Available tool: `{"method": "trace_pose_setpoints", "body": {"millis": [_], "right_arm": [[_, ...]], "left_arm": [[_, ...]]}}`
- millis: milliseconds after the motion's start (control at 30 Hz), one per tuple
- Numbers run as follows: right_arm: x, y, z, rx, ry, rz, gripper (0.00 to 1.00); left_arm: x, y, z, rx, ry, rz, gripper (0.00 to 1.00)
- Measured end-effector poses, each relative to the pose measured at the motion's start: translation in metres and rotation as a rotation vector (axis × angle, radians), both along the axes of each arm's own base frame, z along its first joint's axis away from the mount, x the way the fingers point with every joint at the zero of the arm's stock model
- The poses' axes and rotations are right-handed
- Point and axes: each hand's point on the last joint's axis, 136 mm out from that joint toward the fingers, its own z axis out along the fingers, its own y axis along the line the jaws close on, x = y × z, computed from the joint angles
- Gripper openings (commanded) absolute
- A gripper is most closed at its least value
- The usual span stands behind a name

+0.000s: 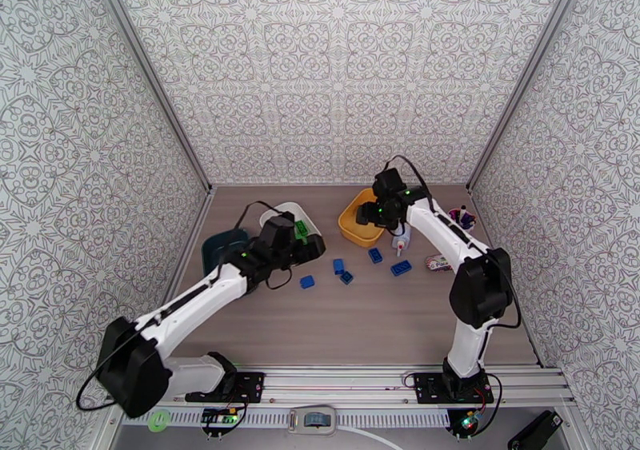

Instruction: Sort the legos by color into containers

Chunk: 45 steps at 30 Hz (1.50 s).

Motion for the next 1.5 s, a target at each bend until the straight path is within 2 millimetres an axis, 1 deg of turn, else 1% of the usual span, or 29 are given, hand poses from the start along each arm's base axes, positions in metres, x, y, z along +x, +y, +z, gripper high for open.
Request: {"method": "trace_pose_setpoints", "body": {"millis": [167, 333, 433, 500, 600, 667, 733, 867, 1033, 1167, 1333, 1500], "right_arm": [[-0.022, 0.025, -0.012, -0.013, 0.025, 0.069, 0.67], [-0.034, 0.047, -0.019, -0.024, 0.03, 0.121, 0.64], [-0.042, 0.062, -0.034, -0.039, 0.054, 0.157, 0.62], [-0.047, 0.071, -0.05, -0.057, 0.084, 0.179, 0.62], [-0.054, 0.081, -0.075, -0.088, 0.13, 0.2, 0.61], [-0.057, 0.084, -0.09, -0.108, 0.158, 0.204, 0.62], [-0.058, 0.084, -0.101, -0.124, 0.176, 0.204, 0.61], [-0.058, 0.083, -0.113, -0.145, 0.193, 0.202, 0.6], [-0.059, 0.082, -0.13, -0.168, 0.223, 0.202, 0.58], [-0.059, 0.082, -0.137, -0.178, 0.233, 0.202, 0.56], [-0.054, 0.082, -0.136, -0.185, 0.219, 0.197, 0.53], [-0.052, 0.083, -0.135, -0.186, 0.212, 0.197, 0.43]], "left_arm": [[-0.01, 0.037, -0.006, 0.015, 0.016, 0.087, 0.93], [-0.02, 0.066, -0.008, 0.02, 0.019, 0.153, 0.94], [-0.028, 0.077, -0.015, 0.023, 0.031, 0.176, 0.94], [-0.036, 0.083, -0.021, 0.025, 0.04, 0.184, 0.94], [-0.049, 0.086, -0.032, 0.021, 0.061, 0.181, 0.94], [-0.056, 0.088, -0.039, 0.016, 0.074, 0.185, 0.94], [-0.062, 0.09, -0.045, 0.011, 0.085, 0.192, 0.95], [-0.069, 0.092, -0.051, 0.002, 0.097, 0.196, 0.95], [-0.071, 0.091, -0.053, -0.007, 0.105, 0.2, 0.95], [-0.071, 0.09, -0.053, -0.012, 0.11, 0.196, 0.95], [-0.071, 0.089, -0.057, -0.009, 0.125, 0.194, 0.95], [-0.069, 0.087, -0.06, -0.008, 0.134, 0.191, 0.95]]}}
